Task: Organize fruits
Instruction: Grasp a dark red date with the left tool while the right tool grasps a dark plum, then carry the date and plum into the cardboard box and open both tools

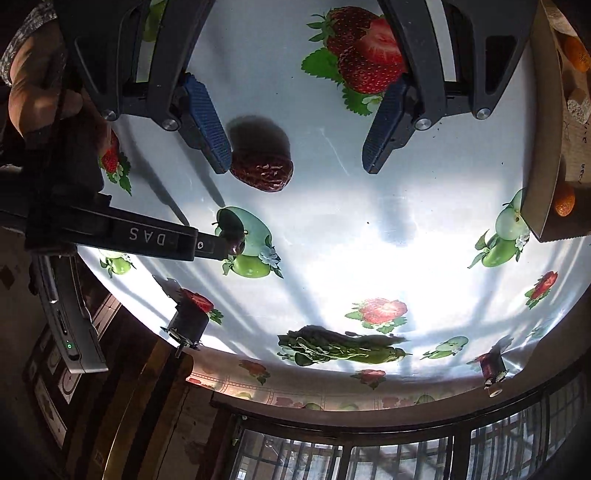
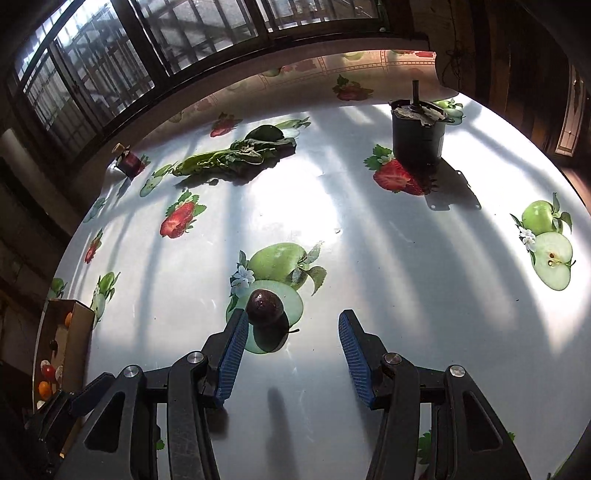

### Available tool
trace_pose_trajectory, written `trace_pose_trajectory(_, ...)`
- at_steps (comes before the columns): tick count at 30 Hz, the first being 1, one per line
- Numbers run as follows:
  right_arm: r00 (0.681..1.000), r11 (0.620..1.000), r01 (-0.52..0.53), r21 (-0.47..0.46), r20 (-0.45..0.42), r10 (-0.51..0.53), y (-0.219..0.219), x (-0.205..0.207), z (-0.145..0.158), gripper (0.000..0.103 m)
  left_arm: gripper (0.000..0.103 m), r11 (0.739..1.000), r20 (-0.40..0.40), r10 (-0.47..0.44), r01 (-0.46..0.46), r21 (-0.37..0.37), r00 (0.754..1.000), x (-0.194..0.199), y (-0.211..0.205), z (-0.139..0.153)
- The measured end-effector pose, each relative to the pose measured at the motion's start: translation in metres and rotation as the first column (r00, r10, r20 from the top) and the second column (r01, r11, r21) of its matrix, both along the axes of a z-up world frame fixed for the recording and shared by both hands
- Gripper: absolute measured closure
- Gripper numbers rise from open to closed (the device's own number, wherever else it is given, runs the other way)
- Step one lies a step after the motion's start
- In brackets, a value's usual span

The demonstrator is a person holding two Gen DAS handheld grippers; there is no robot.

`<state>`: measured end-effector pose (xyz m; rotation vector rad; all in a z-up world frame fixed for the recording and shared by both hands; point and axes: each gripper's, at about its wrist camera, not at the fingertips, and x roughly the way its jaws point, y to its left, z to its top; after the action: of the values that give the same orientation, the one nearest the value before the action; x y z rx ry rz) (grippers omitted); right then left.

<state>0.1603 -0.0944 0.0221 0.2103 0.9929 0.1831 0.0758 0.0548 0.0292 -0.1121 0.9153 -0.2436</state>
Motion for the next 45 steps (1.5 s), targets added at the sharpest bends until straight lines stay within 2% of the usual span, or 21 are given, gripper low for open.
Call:
trace_pose_trajectory(4, 1.000, 0.999, -0.010, 0.044, 0.003, 0.009, -0.002, 0.011, -0.008, 0.048, 0.030, 0.999, -0.007, -0.041, 0.041, -0.001, 0.999, 0.009, -0.012, -0.008)
trace_pose_trajectory(10, 0.999, 0.999, -0.033, 0.042, 0.017, 0.033, 0.006, 0.019, -0.007, 0.048, 0.031, 0.999, -0.017, -0.052, 0.053, 0.006, 0.998, 0.012, -0.022, -0.018)
trace_pose_trajectory(11, 0.999, 0.998, -0.040, 0.043, 0.017, 0.039, 0.009, 0.021, -0.008, 0.049, 0.033, 0.999, -0.014, -0.048, 0.049, 0.007, 0.999, 0.013, -0.022, -0.018)
trace_pose_trajectory(14, 0.998, 0.997, -0.058, 0.046, 0.015, 0.057, 0.017, 0.025, -0.010, 0.054, 0.058, 0.999, -0.008, -0.030, 0.031, 0.025, 1.000, 0.013, -0.019, -0.018)
trace_pose_trajectory(16, 0.997, 0.996, -0.071, 0.045, 0.014, 0.071, 0.024, 0.028, -0.011, 0.060, 0.059, 0.999, -0.009, -0.034, 0.034, 0.015, 0.999, 0.012, -0.016, -0.018)
trace_pose_trajectory(18, 0.996, 0.995, -0.089, 0.050, 0.007, 0.089, 0.031, 0.029, -0.011, 0.073, 0.059, 0.999, -0.014, -0.037, 0.037, 0.020, 0.999, 0.010, -0.015, -0.017)
trace_pose_trajectory(20, 0.995, 0.995, -0.097, 0.034, 0.007, 0.097, 0.037, 0.027, -0.010, 0.078, 0.059, 0.999, -0.017, -0.033, 0.033, 0.018, 0.999, 0.006, -0.013, -0.016)
trace_pose_trajectory(27, 0.997, 0.996, -0.075, 0.051, 0.016, 0.075, 0.028, 0.005, 0.001, 0.078, 0.059, 1.000, 0.017, -0.008, 0.008, -0.023, 1.000, -0.024, 0.006, 0.010)
trace_pose_trajectory(34, 0.993, 0.992, -0.108, 0.060, 0.064, 0.104, 0.041, -0.038, 0.030, 0.078, 0.059, 0.996, 0.081, 0.054, -0.048, -0.068, 0.995, -0.075, 0.048, 0.045)
trace_pose_trajectory(39, 0.979, 0.982, -0.176, 0.064, 0.110, 0.169, 0.073, -0.076, 0.054, 0.078, 0.059, 0.987, 0.110, 0.154, -0.147, -0.069, 0.982, -0.116, 0.098, 0.056)
trace_pose_trajectory(42, 0.965, 0.970, -0.235, 0.067, 0.134, 0.225, 0.101, -0.102, 0.066, 0.078, 0.059, 0.970, 0.104, 0.242, -0.236, -0.062, 0.965, -0.140, 0.139, 0.056)
trace_pose_trajectory(45, 0.942, 0.948, -0.312, 0.067, 0.151, 0.300, 0.137, -0.127, 0.073, 0.078, 0.059, 0.938, 0.091, 0.348, -0.345, -0.046, 0.933, -0.164, 0.185, 0.050)
